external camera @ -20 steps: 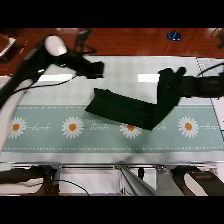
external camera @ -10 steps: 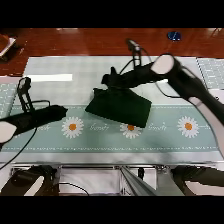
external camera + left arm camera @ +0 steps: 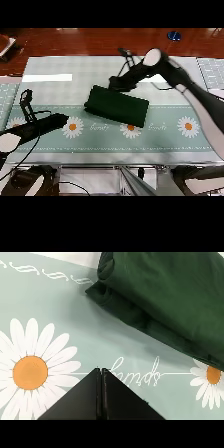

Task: Fold the shirts.

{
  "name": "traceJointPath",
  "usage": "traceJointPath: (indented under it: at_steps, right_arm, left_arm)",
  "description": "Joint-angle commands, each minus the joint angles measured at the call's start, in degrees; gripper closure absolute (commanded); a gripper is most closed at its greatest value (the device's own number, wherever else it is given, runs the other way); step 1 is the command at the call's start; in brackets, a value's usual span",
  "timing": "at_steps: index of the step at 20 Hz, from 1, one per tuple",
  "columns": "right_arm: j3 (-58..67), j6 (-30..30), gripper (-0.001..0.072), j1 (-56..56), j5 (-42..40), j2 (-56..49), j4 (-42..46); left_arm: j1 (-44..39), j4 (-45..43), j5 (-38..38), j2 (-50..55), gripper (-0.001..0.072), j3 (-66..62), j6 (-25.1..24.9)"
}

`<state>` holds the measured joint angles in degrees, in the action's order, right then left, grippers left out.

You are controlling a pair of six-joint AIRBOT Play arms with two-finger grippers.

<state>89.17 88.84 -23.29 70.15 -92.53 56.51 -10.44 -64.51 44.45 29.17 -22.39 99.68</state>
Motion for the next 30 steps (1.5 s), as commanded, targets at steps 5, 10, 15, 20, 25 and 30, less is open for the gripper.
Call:
traceJointPath:
  at_steps: [5, 10, 15, 20, 25, 30]
  right_arm:
    - [-40.76, 23.21, 0.0300, 15.54, -8.90, 38.93, 36.00]
    - [-65.85, 26.49, 0.0300, 16.94, -33.40, 46.16, 14.21]
    - [-54.97, 4.28, 0.0300, 22.32, -26.93, 30.45, -1.55]
    - [-47.21, -13.44, 0.0300, 24.11, -14.82, 14.16, -17.73]
    - [-42.84, -14.08, 0.0358, 19.56, -14.47, 4.79, -22.36]
    - [-29.81, -18.80, 0.0685, 16.22, -5.03, 5.97, -22.64]
  left_arm:
    - [0.04, 0.07, 0.28, -0.11, 0.0689, 0.26, 0.07]
    - [0.04, 0.07, 0.72, -0.02, 0.0689, 0.26, 0.09]
    - [0.07, 0.07, 0.52, 0.13, 0.0689, 0.26, 0.07]
    - [0.07, 0.07, -1.03, 0.13, 0.0689, 0.26, 0.09]
    - [0.04, 3.28, -2.56, 0.13, 0.0689, 0.26, 0.07]
    - [0.07, 3.23, -3.54, 0.13, 0.0689, 0.24, 0.04]
